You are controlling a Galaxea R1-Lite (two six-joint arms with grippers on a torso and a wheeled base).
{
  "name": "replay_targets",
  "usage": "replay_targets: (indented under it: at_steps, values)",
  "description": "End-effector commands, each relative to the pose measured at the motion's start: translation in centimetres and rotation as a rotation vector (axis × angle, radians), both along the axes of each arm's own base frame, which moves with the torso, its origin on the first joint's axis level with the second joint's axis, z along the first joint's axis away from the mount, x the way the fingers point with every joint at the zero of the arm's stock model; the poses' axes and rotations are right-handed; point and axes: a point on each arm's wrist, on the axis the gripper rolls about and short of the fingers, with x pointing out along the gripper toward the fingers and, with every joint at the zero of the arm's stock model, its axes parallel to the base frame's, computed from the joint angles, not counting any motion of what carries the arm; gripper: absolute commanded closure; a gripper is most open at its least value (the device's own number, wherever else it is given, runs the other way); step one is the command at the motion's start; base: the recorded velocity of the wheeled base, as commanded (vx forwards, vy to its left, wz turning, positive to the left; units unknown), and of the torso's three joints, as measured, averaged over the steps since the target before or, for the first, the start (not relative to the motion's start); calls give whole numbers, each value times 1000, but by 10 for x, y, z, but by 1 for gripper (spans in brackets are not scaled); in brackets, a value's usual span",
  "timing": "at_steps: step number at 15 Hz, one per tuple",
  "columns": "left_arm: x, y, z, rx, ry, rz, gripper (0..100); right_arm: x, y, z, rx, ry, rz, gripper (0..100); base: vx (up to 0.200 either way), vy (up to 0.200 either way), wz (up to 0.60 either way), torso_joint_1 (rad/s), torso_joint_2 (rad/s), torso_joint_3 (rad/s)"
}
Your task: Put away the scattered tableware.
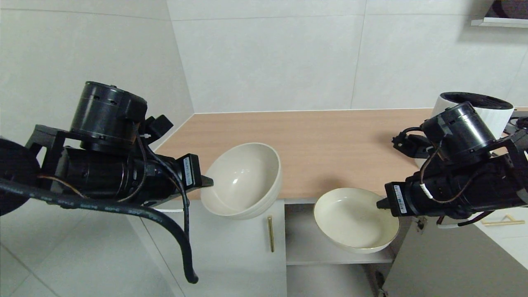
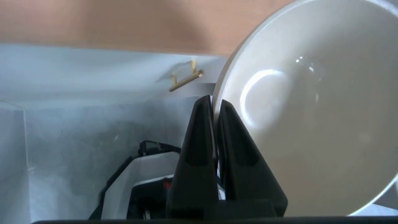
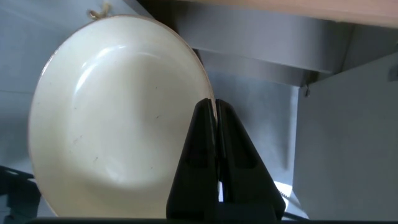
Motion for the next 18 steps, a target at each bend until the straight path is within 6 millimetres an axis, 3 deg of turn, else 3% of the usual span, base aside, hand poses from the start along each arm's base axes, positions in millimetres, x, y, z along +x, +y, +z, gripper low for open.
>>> replay_targets:
  at_steps: [1, 12, 18]
  values:
    - [0, 0, 0, 0, 2, 0, 100, 1, 1, -1, -2, 4, 1, 100, 0, 0, 0, -207, 481, 286]
    - [1, 0, -1, 1, 3, 0, 100, 2, 1, -3, -5, 9, 1, 100, 0, 0, 0, -184, 473, 291]
    - [1, -1, -2, 2, 8, -2, 100, 3, 2, -5, -10, 14, 0, 100, 0, 0, 0, -102, 368, 260]
